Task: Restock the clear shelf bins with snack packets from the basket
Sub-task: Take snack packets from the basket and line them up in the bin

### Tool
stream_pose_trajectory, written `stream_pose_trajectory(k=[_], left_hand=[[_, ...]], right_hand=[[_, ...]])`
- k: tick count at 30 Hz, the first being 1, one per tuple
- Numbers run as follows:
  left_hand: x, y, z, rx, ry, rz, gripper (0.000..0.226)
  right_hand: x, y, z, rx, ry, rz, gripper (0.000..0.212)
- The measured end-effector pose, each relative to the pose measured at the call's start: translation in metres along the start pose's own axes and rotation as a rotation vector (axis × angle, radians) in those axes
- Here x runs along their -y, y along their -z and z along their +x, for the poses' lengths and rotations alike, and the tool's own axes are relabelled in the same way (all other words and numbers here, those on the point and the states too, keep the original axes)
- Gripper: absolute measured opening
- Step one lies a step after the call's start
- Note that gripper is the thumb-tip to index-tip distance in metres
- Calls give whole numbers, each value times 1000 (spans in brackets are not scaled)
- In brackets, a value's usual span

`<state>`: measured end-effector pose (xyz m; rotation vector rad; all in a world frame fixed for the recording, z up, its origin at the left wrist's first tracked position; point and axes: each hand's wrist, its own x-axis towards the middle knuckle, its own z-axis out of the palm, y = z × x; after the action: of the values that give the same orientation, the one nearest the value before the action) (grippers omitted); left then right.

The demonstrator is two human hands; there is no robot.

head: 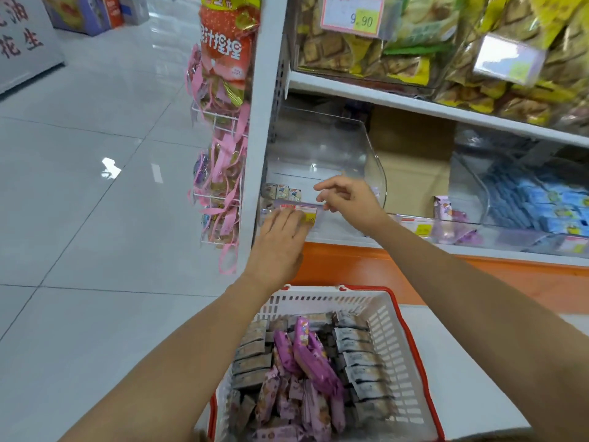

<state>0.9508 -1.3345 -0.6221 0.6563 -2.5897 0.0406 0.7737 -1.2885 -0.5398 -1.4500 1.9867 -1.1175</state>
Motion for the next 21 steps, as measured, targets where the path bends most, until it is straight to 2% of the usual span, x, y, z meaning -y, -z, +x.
stream_pose_trajectory(k=[2, 5, 7, 9, 13, 17, 21], left_hand=[[-13, -5, 0, 45, -65, -22, 45], [-31, -18, -3, 244, -81, -30, 38], [-41, -32, -7, 400, -45, -14, 45], [-48, -49, -12, 538, 7, -26, 63], [-54, -84, -21, 721, 23, -42, 78], [-50, -119, -27, 857, 37, -27, 79], [-46, -143, -36, 844, 50, -36, 75]], right_hand=[[-11, 6, -21, 5, 7, -13, 14], [-46, 10, -49, 35, -49, -94, 11], [-79, 7, -64, 57, -123, -209, 12], [-113, 2, -78, 72, -207, -299, 8], [-170, -12, -100, 142, -391, -421, 12], [-215, -27, -112, 221, -506, -471, 24], [-253, -48, -118, 241, -562, -485, 26]])
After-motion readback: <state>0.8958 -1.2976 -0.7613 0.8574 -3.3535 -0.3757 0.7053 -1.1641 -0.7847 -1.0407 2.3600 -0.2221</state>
